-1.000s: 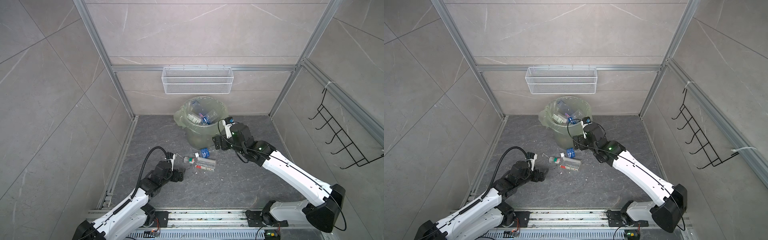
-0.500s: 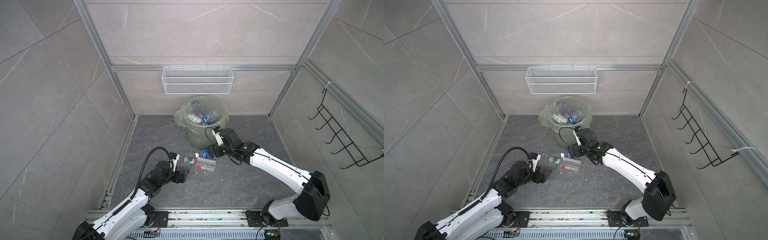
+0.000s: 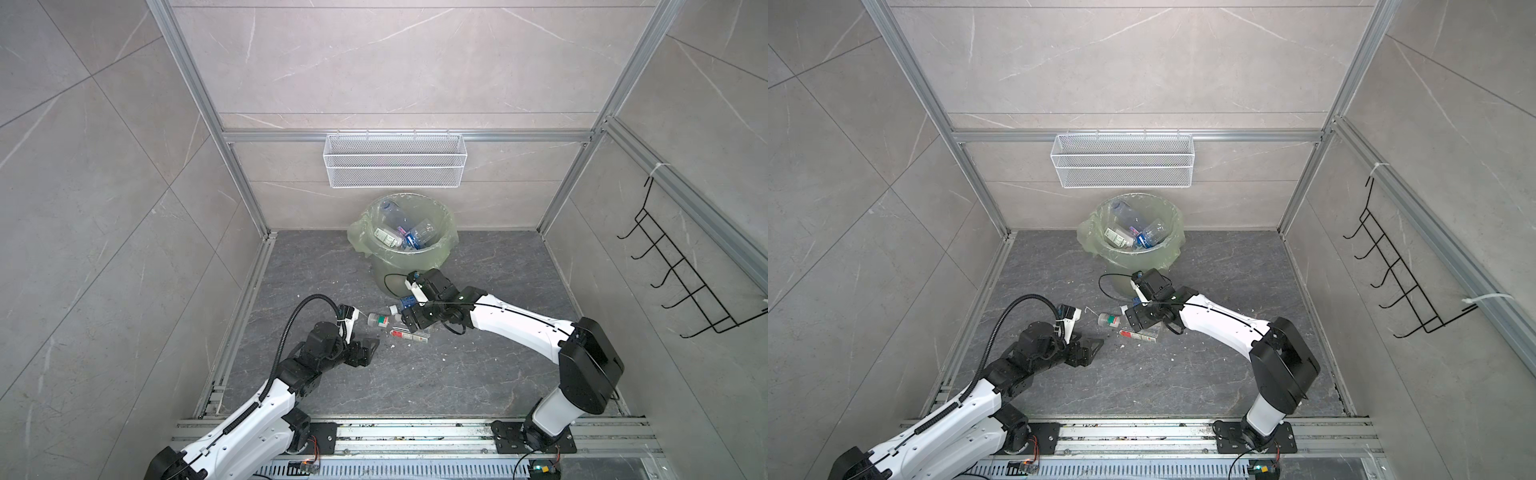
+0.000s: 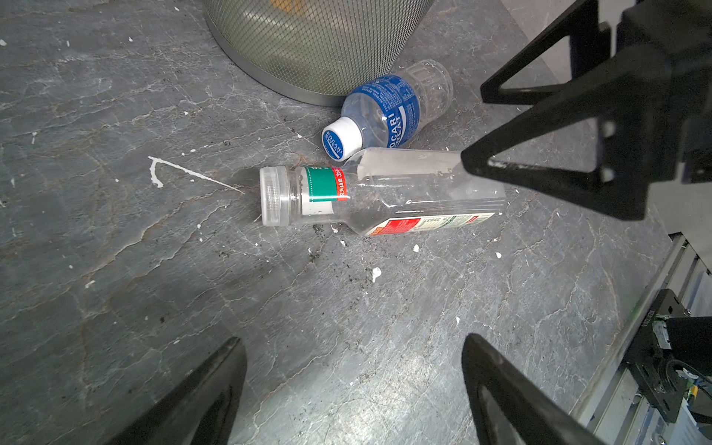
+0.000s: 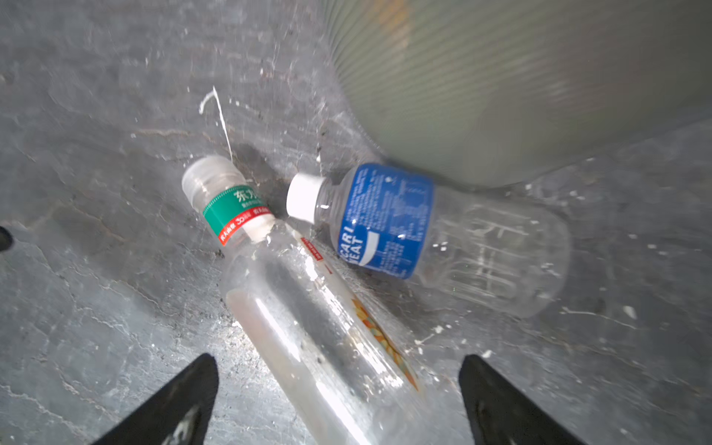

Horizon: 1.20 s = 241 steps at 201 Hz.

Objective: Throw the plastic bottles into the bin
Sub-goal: 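Bring the right gripper back and lower it around the green-label bottle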

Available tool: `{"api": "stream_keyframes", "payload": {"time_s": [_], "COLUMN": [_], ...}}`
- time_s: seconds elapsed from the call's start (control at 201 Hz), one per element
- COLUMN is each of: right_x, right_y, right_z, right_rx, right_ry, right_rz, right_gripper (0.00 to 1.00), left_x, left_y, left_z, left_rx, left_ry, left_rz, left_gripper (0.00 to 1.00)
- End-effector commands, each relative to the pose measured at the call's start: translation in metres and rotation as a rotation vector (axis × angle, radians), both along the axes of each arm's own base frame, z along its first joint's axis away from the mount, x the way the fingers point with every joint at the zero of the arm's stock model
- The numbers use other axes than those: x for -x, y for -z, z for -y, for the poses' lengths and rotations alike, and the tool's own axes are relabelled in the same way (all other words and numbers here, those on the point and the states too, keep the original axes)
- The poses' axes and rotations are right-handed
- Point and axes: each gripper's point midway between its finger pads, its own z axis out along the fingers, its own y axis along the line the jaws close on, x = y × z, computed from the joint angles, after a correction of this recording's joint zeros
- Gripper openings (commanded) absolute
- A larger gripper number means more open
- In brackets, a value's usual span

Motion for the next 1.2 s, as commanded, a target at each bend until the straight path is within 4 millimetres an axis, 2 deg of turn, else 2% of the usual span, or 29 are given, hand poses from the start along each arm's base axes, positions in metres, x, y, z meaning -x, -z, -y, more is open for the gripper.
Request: {"api": "stream_keyframes", "payload": {"time_s": [0.0, 0.333, 0.752, 0.931, 1.195], "right_x": [0.001, 0.004, 0.033, 0.036, 0.028], "right_y": [0.012, 0.033, 0.047, 0.052, 0.058], "right_z": [-0.009, -0.023, -0.049, -0.055, -0.059], "right_rx": [0.002, 0.042, 0.07, 0.082, 0.091], "right_ry": [-0.039, -0.082, -0.173, -0.173, -0.129], "right_rz": [-0.016, -0.042, -0.085, -0.093, -0.09], "right_gripper": [1.0, 1.0, 0.96, 0.93, 0.86], "left_x": [-0.003, -0.004, -0.004, -0.004, -0.005], "left_y": [-0.006, -0.005, -0.006, -0.006, -0.006], "left_z": [0.001, -0.001, -0.003, -0.004, -0.004], "left_rx": [0.006, 0.001, 0.001, 0.001, 0.001], "left_ry": [0.005, -0.009, -0.024, -0.026, -0.029], "left_rz": [0.042, 0.041, 0.049, 0.048, 0.049], "left_gripper": [0.9, 0.9, 0.9, 0.9, 0.9]}}
